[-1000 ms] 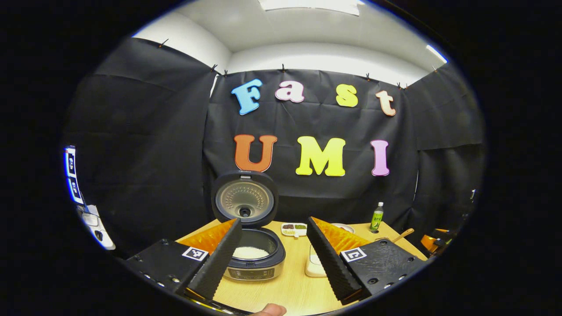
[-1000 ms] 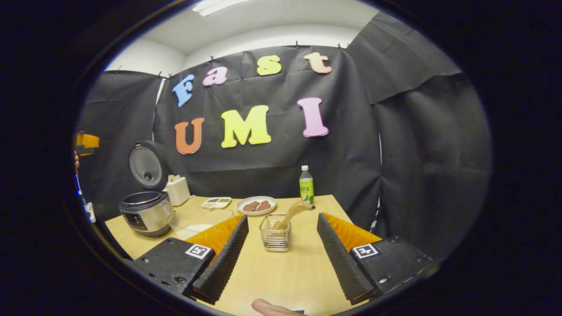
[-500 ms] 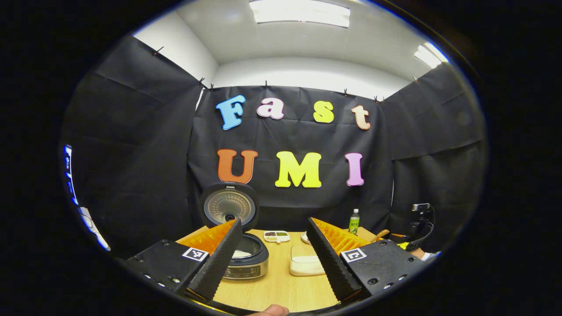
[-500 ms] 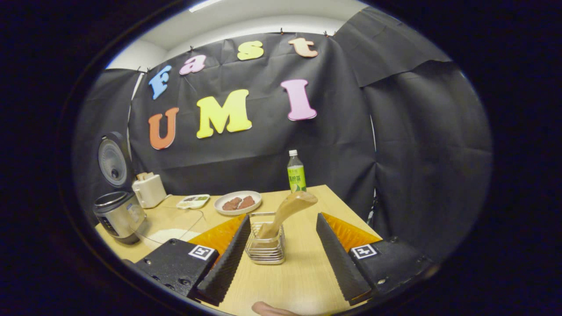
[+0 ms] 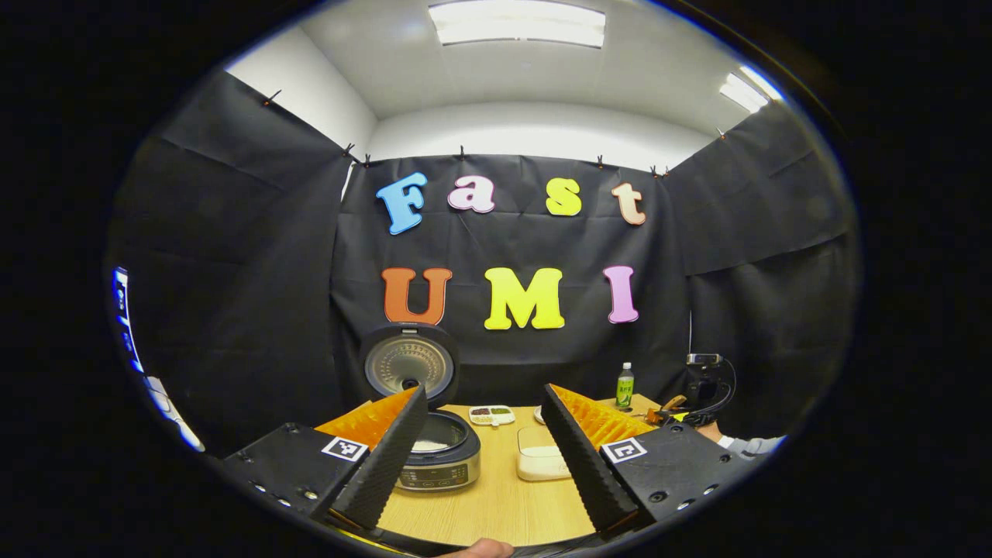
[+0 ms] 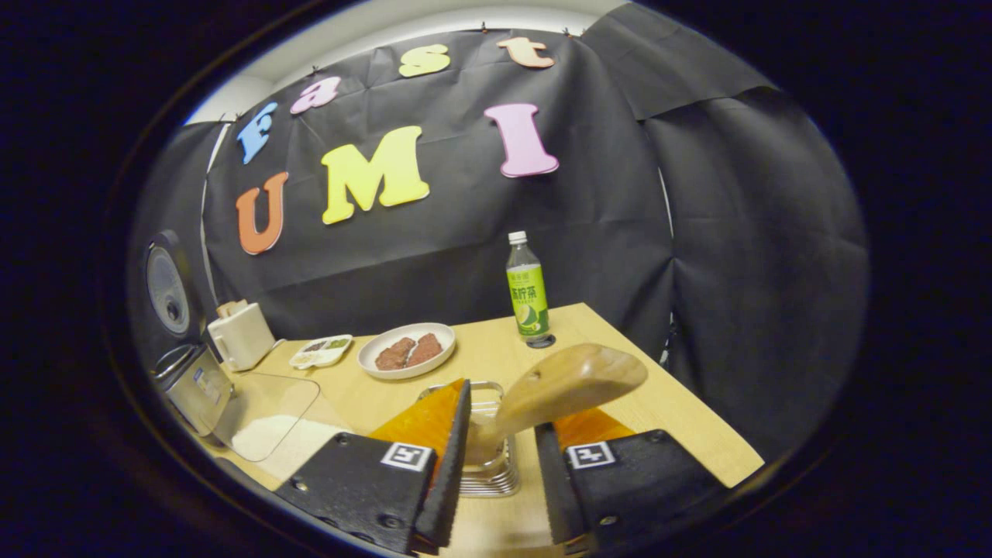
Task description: Close the left gripper, press the button to open the rice cooker; take a wooden spoon from the chopstick holder with the right hand, scoop a spoonful of rice and pour it into the rice cooker, then put the wooden spoon back into the chopstick holder.
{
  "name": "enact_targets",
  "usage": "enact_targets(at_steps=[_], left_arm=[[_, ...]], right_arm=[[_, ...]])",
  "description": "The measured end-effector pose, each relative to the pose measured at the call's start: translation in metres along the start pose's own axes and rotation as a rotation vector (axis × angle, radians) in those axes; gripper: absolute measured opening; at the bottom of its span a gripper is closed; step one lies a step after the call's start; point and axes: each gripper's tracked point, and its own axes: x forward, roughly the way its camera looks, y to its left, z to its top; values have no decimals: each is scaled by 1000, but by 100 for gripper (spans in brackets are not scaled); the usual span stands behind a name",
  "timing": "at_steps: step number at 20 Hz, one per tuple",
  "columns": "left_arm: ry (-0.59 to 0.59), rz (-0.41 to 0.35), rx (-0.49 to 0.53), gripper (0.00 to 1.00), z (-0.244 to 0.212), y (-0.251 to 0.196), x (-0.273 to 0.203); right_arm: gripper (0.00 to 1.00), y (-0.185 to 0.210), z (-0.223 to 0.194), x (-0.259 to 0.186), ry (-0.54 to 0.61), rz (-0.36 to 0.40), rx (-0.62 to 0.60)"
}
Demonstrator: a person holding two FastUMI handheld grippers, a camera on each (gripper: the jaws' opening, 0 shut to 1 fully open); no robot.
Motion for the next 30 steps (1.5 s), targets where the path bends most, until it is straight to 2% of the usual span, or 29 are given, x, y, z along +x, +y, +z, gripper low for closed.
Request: enact_targets(at_steps=[1, 3, 5, 6, 11, 12, 14, 17, 21, 27, 30], left_arm=[[6, 1, 3, 94, -4, 3, -1], [16, 7, 5, 94, -9, 6, -2], [27, 12, 2, 94, -13, 10, -3], [33, 13, -2, 94, -16, 13, -5], [45, 13, 22, 94, -23, 18, -5], [43, 13, 25, 94, -22, 18, -7], [40, 7, 21, 94, -25, 19, -10], [41, -5, 6, 94, -26, 17, -13], [44, -6, 7, 94, -27, 19, -18], [71, -7, 13, 94, -42, 29, -26], [104, -7, 4, 94, -52, 36, -23]], right_arm=[[36, 4, 10, -1, -30, 13, -1], [29, 12, 15, 3, -36, 1, -39], [28, 26, 21, 2, -37, 30, -60], [25, 28, 27, 2, -41, 20, -92], [24, 47, 82, -15, -142, 27, -153], [26, 49, 92, -20, -161, 30, -170], [23, 59, 112, -30, -198, 39, -220], [20, 87, 126, -46, -212, 110, -275], [20, 112, 127, -54, -172, 134, -215], [20, 173, 106, -54, -82, 230, -90], [20, 212, 95, -58, -69, 291, -107]])
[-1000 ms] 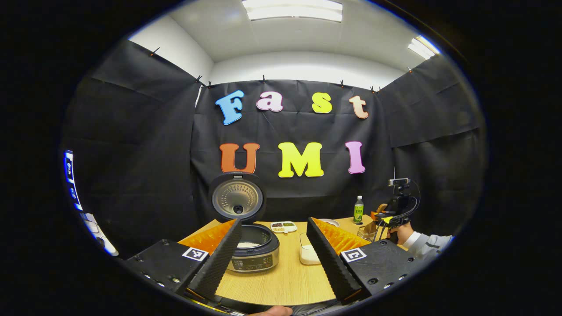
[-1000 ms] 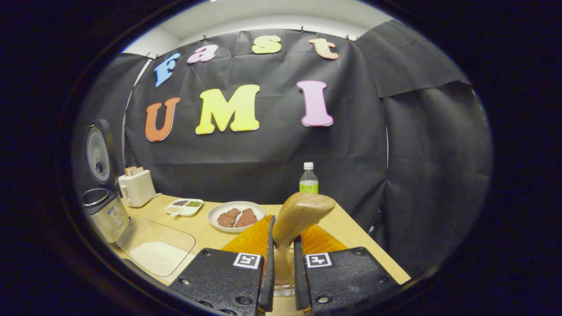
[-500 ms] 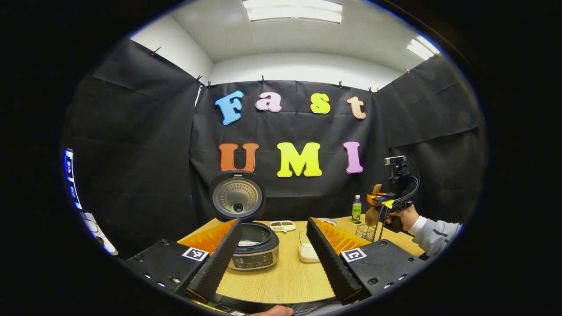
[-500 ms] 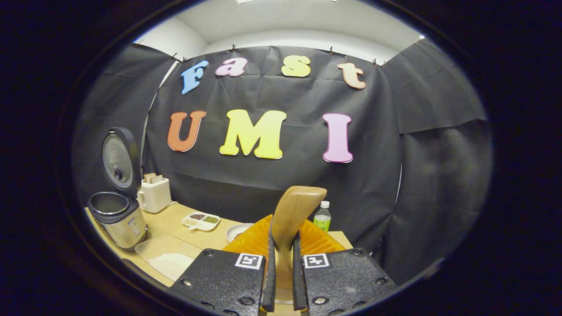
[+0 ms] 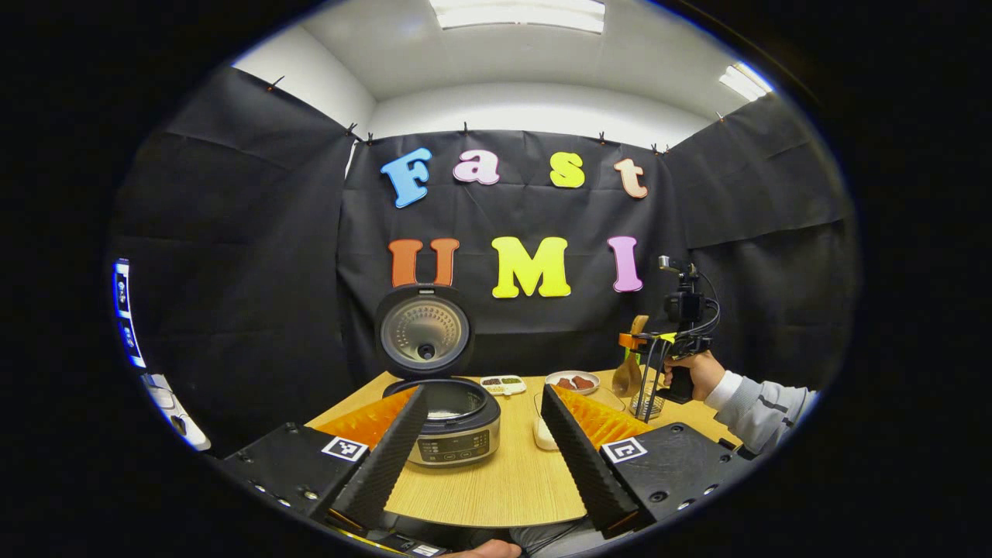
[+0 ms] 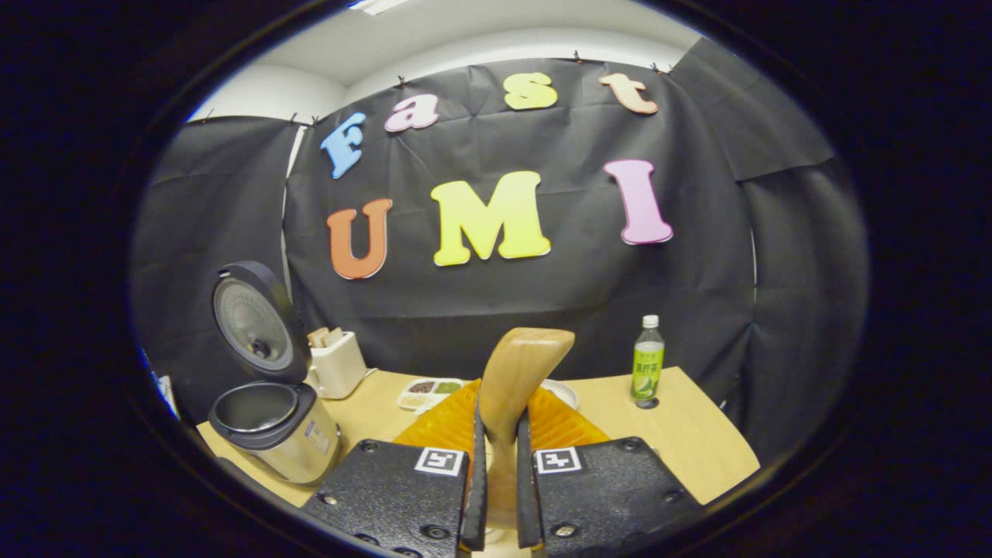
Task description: Close the left gripper, press the button to open the rice cooker; take a wooden spoon from the chopstick holder with the right hand, scoop a spoonful of rice and pour it into the rice cooker, then put the wooden spoon back into the chopstick holder.
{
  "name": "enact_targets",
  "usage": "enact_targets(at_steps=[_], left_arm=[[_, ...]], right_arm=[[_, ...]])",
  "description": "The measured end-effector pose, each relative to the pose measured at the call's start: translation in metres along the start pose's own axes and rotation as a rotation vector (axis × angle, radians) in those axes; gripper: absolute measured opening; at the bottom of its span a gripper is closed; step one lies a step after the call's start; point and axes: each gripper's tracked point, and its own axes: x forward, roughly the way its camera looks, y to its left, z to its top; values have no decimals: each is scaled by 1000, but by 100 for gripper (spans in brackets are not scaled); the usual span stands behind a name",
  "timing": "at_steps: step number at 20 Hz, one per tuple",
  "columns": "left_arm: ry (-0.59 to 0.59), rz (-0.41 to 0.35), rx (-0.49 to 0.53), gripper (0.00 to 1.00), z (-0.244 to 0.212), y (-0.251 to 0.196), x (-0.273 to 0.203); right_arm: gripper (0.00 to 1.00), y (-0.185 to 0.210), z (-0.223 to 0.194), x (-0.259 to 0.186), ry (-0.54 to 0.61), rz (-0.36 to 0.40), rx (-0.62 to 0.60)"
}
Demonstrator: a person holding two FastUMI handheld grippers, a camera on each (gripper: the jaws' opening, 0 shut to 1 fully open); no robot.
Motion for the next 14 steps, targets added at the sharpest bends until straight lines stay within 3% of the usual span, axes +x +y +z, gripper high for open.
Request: enact_targets(at_steps=[4, 8, 14], left_arm=[[12, 2, 3, 94, -7, 10, -2], [23, -23, -19, 94, -12, 13, -2], [23, -21, -24, 94, -13, 21, 0]], right_arm=[[17, 34, -8, 8, -25, 15, -82], [17, 47, -41, 22, -5, -32, -122], [15, 34, -87, 39, 29, -129, -204]])
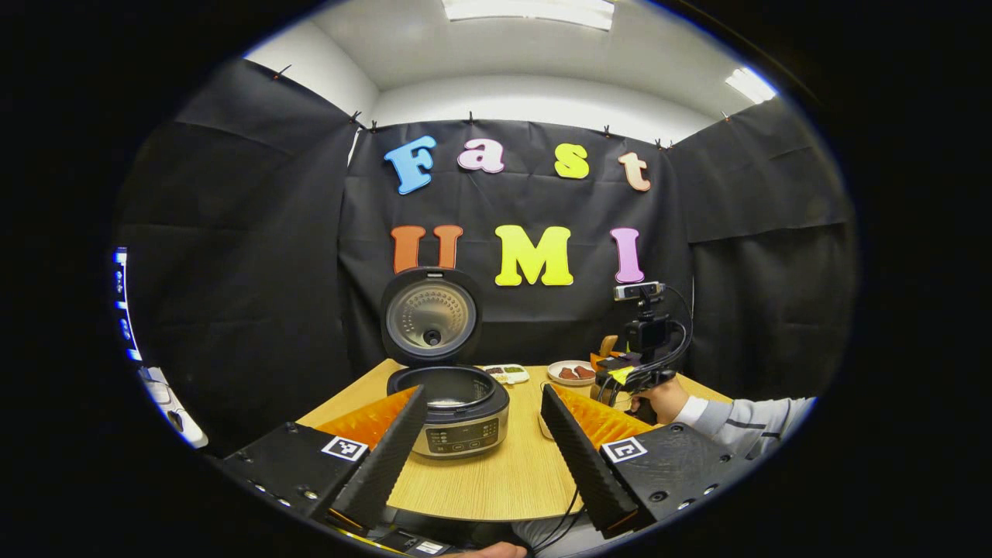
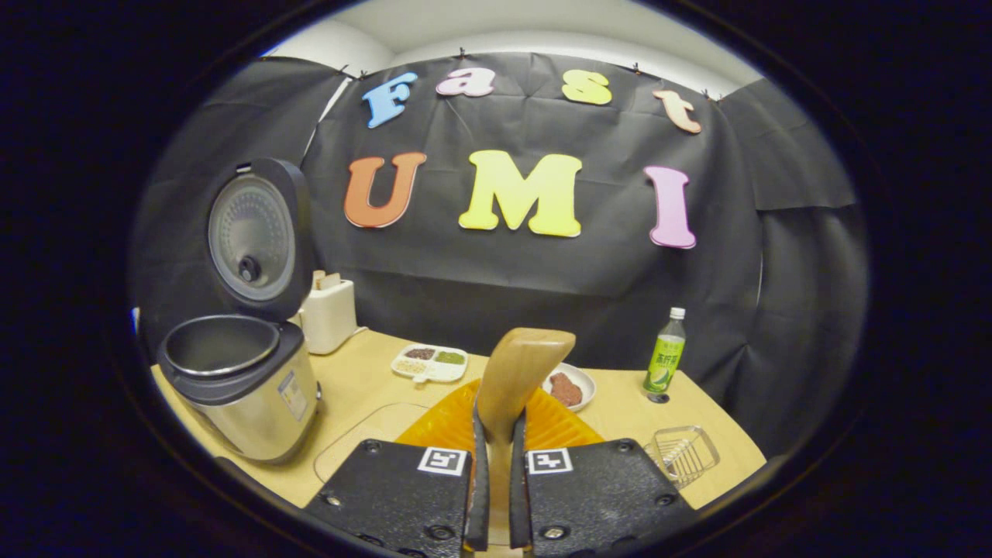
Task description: Close the left gripper, press the button to open the rice cooker; take a wooden spoon from the chopstick holder with the right hand, scoop a spoonful of rice and pour it into the rice cooker, then put the wooden spoon back into the chopstick holder.
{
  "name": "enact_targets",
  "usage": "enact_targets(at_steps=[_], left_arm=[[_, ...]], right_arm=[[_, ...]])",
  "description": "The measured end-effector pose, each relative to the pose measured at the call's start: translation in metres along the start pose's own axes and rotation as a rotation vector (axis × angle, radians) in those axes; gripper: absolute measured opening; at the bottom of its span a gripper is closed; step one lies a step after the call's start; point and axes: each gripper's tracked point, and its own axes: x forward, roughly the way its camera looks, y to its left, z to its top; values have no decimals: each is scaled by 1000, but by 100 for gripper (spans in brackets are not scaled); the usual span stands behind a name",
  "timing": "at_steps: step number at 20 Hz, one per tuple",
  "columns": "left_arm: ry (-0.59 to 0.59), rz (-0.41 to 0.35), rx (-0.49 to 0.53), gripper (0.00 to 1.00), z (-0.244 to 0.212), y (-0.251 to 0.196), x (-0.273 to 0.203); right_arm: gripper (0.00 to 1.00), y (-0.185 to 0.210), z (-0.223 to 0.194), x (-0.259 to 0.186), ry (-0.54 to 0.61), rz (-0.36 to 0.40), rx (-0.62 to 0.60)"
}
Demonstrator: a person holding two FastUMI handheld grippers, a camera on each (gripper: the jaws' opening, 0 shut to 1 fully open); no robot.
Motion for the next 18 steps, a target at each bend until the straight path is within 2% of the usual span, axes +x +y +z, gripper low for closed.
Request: enact_targets(at_steps=[2, 3, 6, 7, 14, 18], left_arm=[[-2, -2, -13, 94, -1, 2, 4], [0, -3, -19, 94, -1, 3, 5], [12, -35, -12, 95, -7, -2, 4], [13, -33, -7, 95, -8, 0, 4], [45, -40, -14, 95, -18, 2, 10], [51, -52, -9, 95, -19, -2, 12]], right_arm=[[15, 1, -18, 6, 29, -16, -32], [15, 7, -22, 8, 36, 10, -18], [15, 50, -44, -1, 178, 209, 286], [16, 53, -41, 1, 191, 229, 336], [15, 54, -37, 6, 193, 250, 467], [16, 59, -34, 11, 224, 301, 721]])
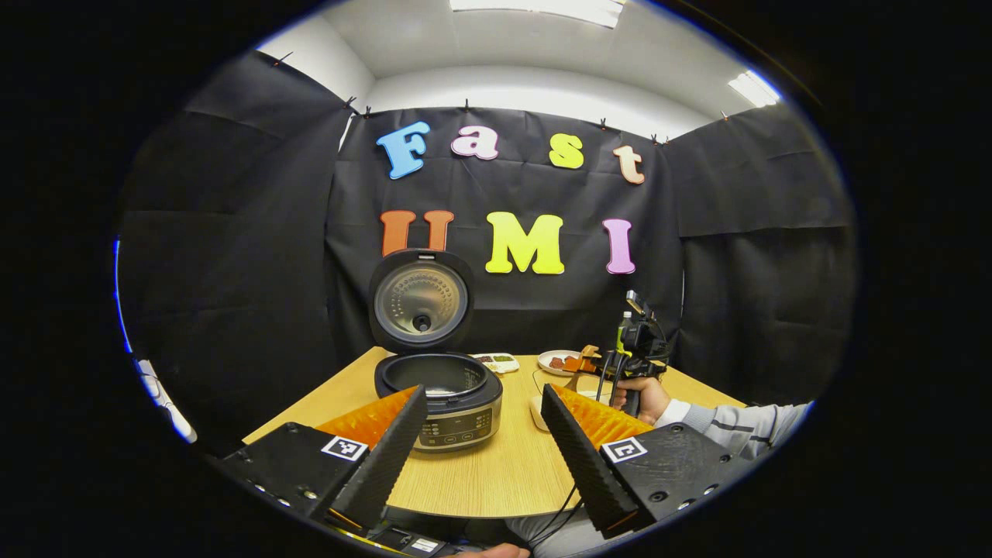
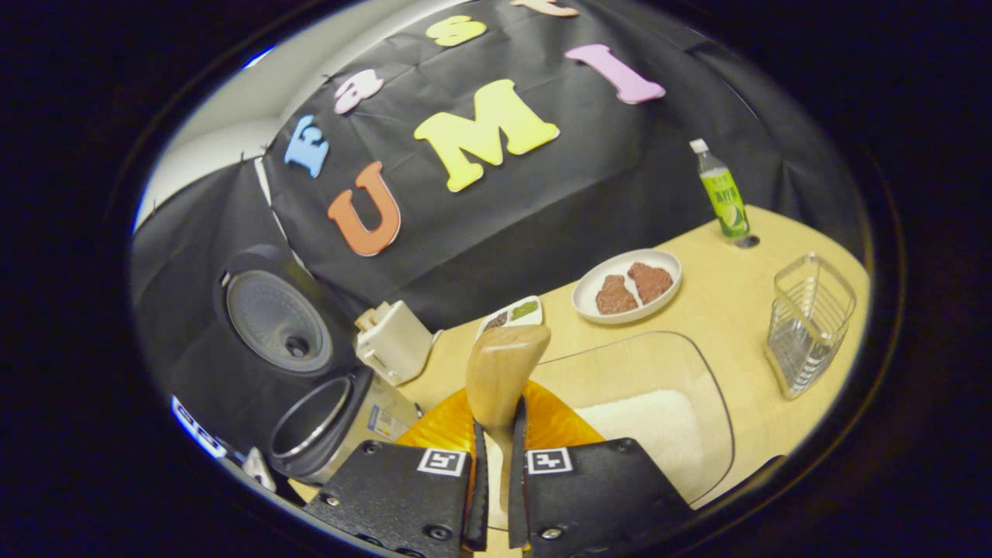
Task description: Close the left gripper, press the button to open the rice cooker; take a wooden spoon from the chopstick holder with the right hand, scoop a spoonful of rice and pour it into the rice cooker, then put the wooden spoon back into the chopstick holder.
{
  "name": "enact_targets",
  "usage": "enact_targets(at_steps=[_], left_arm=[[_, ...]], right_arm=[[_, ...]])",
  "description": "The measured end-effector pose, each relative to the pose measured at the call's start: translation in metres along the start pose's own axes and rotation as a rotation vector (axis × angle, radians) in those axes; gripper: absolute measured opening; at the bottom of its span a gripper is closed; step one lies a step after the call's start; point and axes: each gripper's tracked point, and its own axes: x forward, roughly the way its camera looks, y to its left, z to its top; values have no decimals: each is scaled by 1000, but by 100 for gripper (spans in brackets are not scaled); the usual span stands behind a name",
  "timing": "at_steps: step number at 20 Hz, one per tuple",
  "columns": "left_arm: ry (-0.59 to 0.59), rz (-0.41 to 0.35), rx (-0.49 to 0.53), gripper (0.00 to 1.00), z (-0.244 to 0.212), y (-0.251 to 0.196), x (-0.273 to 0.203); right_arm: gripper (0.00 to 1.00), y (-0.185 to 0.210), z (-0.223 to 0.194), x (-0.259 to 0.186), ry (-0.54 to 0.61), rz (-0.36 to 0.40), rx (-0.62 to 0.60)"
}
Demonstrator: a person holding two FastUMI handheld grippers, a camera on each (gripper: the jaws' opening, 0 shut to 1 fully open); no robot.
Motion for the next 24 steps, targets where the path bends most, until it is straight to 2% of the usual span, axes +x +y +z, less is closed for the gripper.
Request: enact_targets(at_steps=[4, 8, 16, 24], left_arm=[[6, -6, 41, 95, -4, -1, -3], [11, 16, 48, 94, -9, 5, -5], [14, 10, 28, 94, -3, 2, -9], [40, 5, 23, 94, -12, -2, -6]], right_arm=[[15, -10, 3, 1, 22, 35, 232], [14, -19, 18, -3, -6, 80, 407], [15, -46, 41, -28, -84, 87, 588], [14, -58, 63, -49, -114, 185, 871]])
